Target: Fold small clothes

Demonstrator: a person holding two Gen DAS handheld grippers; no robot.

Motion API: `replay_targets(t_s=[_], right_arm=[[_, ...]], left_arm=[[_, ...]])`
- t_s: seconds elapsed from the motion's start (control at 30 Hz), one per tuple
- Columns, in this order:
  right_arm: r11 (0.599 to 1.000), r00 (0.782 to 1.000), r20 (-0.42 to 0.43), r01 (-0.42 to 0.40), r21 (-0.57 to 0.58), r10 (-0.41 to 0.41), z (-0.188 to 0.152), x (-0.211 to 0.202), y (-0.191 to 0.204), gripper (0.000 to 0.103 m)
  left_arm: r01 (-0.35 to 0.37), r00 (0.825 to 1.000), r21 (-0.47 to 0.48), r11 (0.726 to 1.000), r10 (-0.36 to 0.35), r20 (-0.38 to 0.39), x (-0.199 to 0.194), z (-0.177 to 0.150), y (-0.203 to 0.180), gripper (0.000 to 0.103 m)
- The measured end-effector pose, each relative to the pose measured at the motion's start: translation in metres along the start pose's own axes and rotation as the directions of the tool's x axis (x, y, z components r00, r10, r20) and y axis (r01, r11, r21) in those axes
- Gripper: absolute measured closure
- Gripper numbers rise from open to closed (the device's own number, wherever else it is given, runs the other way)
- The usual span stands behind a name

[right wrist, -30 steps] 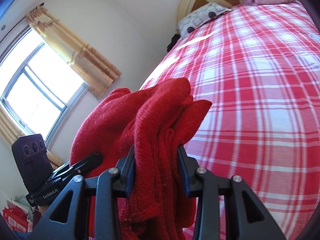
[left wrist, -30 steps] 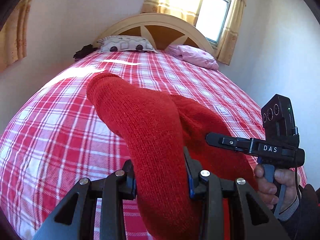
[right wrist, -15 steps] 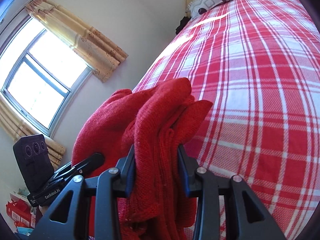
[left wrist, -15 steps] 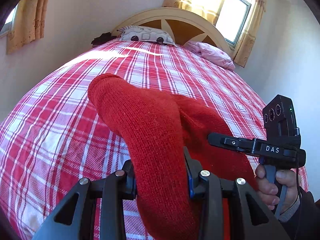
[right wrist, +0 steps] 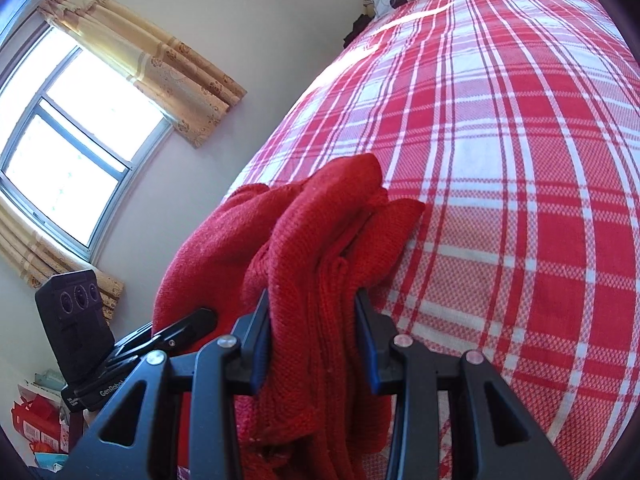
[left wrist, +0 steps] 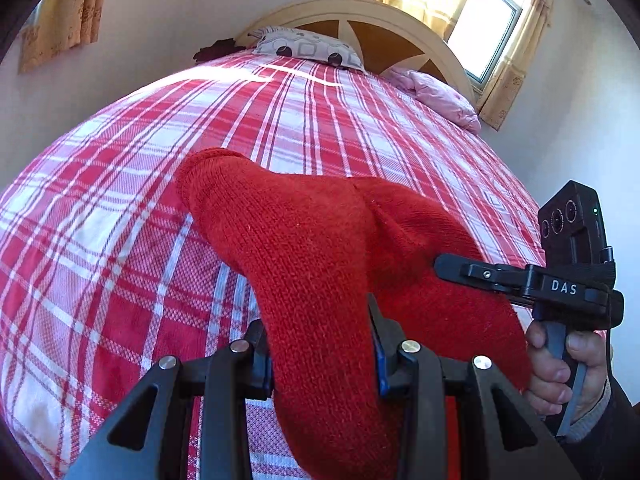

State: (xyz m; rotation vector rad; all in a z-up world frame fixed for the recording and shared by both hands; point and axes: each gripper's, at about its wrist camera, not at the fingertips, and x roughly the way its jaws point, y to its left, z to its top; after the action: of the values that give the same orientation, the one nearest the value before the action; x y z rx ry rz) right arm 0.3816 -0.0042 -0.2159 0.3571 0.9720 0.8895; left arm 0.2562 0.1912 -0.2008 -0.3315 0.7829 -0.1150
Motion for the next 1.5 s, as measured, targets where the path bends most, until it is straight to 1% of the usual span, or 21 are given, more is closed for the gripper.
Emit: replay_targets(t_s=[0.23,0.27,0.4,0.5,0.63,0.7,0.77,0.8,0.83,0.87,0.93,1.0,1.03,1.1,1.13,1.2,1.23,1.27,1.3,1.43,1.5], right_arm=[[1.000,0.999,-0.031,0.014,0.026,-0.013,-0.002,0.009,-0.011,0.061],[0.999,0.999,-0.032,0.018,0.028,-0.017,-0.003,0.008,-0.014,0.059],[0.999,0.999,-0.034,0.022,0.029,-0.021,-0.007,0.003,-0.017,0.051],[0.999,0.999,-0.016,0.042,0.032,-0.041,-0.011,-0.008,-0.018,0.044],[0.995,0.994,0.043,0.095,0.041,-0.097,-0.016,-0.037,-0.015,0.042],[0.991,0.990,0.068,0.123,0.045,-0.126,-0.021,-0.052,-0.010,0.037],[0.988,0.982,0.107,0.152,0.019,-0.153,-0.028,-0.071,0.004,0.031],[0.985,0.977,0.129,0.171,0.004,-0.170,-0.032,-0.081,0.013,0.027],[0.983,0.973,0.145,0.185,-0.009,-0.182,-0.035,-0.086,0.020,0.025],[0.979,0.967,0.168,0.201,-0.029,-0.193,-0.038,-0.095,0.029,0.023],[0.970,0.949,0.235,0.232,-0.079,-0.208,-0.050,-0.117,0.057,0.017],[0.957,0.930,0.293,0.265,-0.116,-0.221,-0.058,-0.133,0.079,0.008],[0.948,0.916,0.331,0.286,-0.138,-0.228,-0.062,-0.143,0.091,0.007],[0.929,0.888,0.389,0.330,-0.170,-0.244,-0.068,-0.159,0.114,0.001],[0.921,0.880,0.404,0.345,-0.181,-0.250,-0.070,-0.163,0.121,0.000],[0.898,0.858,0.443,0.384,-0.214,-0.261,-0.078,-0.174,0.141,0.000],[0.882,0.846,0.456,0.412,-0.230,-0.276,-0.082,-0.177,0.151,0.000],[0.871,0.840,0.461,0.429,-0.240,-0.287,-0.084,-0.178,0.156,0.000],[0.851,0.826,0.473,0.460,-0.252,-0.306,-0.088,-0.180,0.165,0.000],[0.812,0.799,0.508,0.508,-0.286,-0.321,-0.097,-0.186,0.181,0.000],[0.806,0.797,0.513,0.513,-0.296,-0.319,-0.099,-0.186,0.185,0.000]], left_arm=[[0.004,1.000,-0.021,1.000,-0.004,0.016,0.002,-0.009,0.006,0.052],[0.000,1.000,-0.019,1.000,0.001,0.022,0.001,-0.011,0.005,0.049],[-0.023,0.999,-0.015,1.000,0.023,0.025,-0.007,-0.016,0.002,0.048],[-0.068,0.997,-0.006,0.998,0.068,0.043,-0.021,-0.018,-0.001,0.044],[-0.146,0.985,0.018,0.989,0.143,0.099,-0.051,-0.023,-0.008,0.044],[-0.171,0.976,0.026,0.985,0.166,0.140,-0.066,-0.025,-0.012,0.043],[-0.198,0.963,0.034,0.980,0.188,0.192,-0.085,-0.025,-0.017,0.028],[-0.212,0.954,0.042,0.976,0.197,0.226,-0.094,-0.026,-0.020,0.028],[-0.236,0.938,0.058,0.970,0.211,0.275,-0.108,-0.027,-0.026,0.027],[-0.252,0.928,0.071,0.965,0.220,0.301,-0.117,-0.028,-0.030,0.024],[-0.268,0.912,0.086,0.960,0.223,0.344,-0.136,-0.028,-0.037,0.017],[-0.270,0.898,0.088,0.959,0.217,0.383,-0.154,-0.030,-0.043,0.015],[-0.267,0.893,0.095,0.959,0.208,0.400,-0.163,-0.029,-0.048,0.015],[-0.266,0.884,0.102,0.959,0.201,0.422,-0.175,-0.029,-0.054,0.015],[-0.262,0.880,0.104,0.959,0.193,0.434,-0.182,-0.030,-0.057,0.015],[-0.259,0.873,0.113,0.959,0.182,0.452,-0.192,-0.031,-0.065,0.014],[-0.260,0.872,0.118,0.958,0.180,0.456,-0.196,-0.032,-0.068,0.013],[-0.260,0.870,0.121,0.958,0.178,0.460,-0.199,-0.035,-0.072,0.013],[-0.258,0.867,0.120,0.959,0.175,0.467,-0.202,-0.035,-0.073,0.013],[-0.247,0.861,0.110,0.963,0.166,0.480,-0.207,-0.036,-0.073,0.013],[-0.242,0.860,0.103,0.965,0.165,0.483,-0.209,-0.036,-0.072,0.013]])
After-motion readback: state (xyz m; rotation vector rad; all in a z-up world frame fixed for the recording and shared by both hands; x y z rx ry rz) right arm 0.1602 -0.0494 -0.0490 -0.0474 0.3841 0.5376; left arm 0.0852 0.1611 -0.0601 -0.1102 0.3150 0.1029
